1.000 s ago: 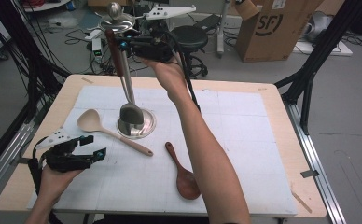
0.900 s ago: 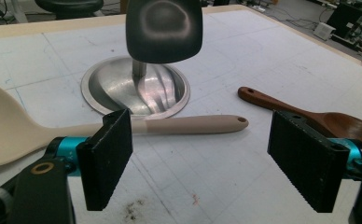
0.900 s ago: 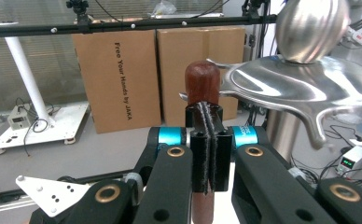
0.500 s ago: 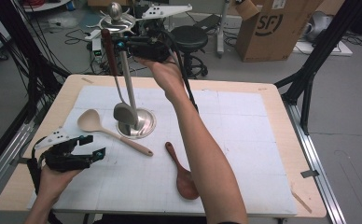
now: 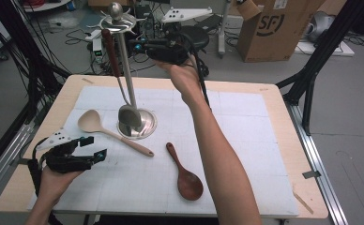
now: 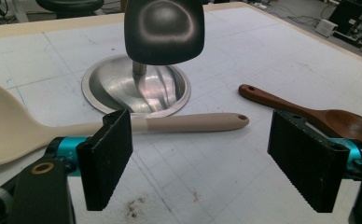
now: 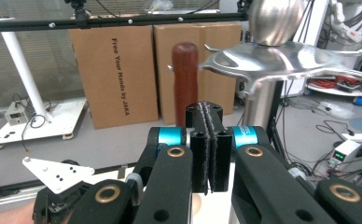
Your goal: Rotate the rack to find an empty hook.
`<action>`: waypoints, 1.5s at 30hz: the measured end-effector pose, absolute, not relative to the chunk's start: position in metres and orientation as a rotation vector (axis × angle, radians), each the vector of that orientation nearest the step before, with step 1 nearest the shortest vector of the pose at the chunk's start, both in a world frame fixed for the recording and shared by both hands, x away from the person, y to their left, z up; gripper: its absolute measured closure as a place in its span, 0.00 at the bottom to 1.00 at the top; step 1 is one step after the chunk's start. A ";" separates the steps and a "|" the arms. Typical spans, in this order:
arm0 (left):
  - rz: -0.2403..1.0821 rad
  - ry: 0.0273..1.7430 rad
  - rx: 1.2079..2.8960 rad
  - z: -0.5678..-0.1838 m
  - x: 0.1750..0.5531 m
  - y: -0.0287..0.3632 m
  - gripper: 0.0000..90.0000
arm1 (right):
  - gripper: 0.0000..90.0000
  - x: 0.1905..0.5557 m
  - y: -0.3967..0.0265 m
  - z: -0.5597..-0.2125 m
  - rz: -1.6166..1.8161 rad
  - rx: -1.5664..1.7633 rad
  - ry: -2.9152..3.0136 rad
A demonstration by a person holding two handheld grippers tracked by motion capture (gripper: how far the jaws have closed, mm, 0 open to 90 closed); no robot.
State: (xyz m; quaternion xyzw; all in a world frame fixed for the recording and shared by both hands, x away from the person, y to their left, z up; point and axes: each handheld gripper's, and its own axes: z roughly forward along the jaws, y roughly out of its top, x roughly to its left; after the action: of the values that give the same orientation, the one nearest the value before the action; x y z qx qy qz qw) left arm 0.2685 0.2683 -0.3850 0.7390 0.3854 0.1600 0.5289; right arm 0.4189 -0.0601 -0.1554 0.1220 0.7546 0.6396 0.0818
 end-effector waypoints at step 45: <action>0.382 0.917 1.767 -0.385 0.268 0.269 0.25 | 0.99 0.436 -0.057 -0.149 1.964 0.272 2.276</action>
State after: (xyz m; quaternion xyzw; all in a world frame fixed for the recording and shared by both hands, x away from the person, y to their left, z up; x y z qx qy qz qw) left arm 0.2685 0.2688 -0.3851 0.7398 0.3839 0.1601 0.5288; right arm 0.4358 -0.0574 -0.1486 0.0899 0.7527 0.6493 0.0613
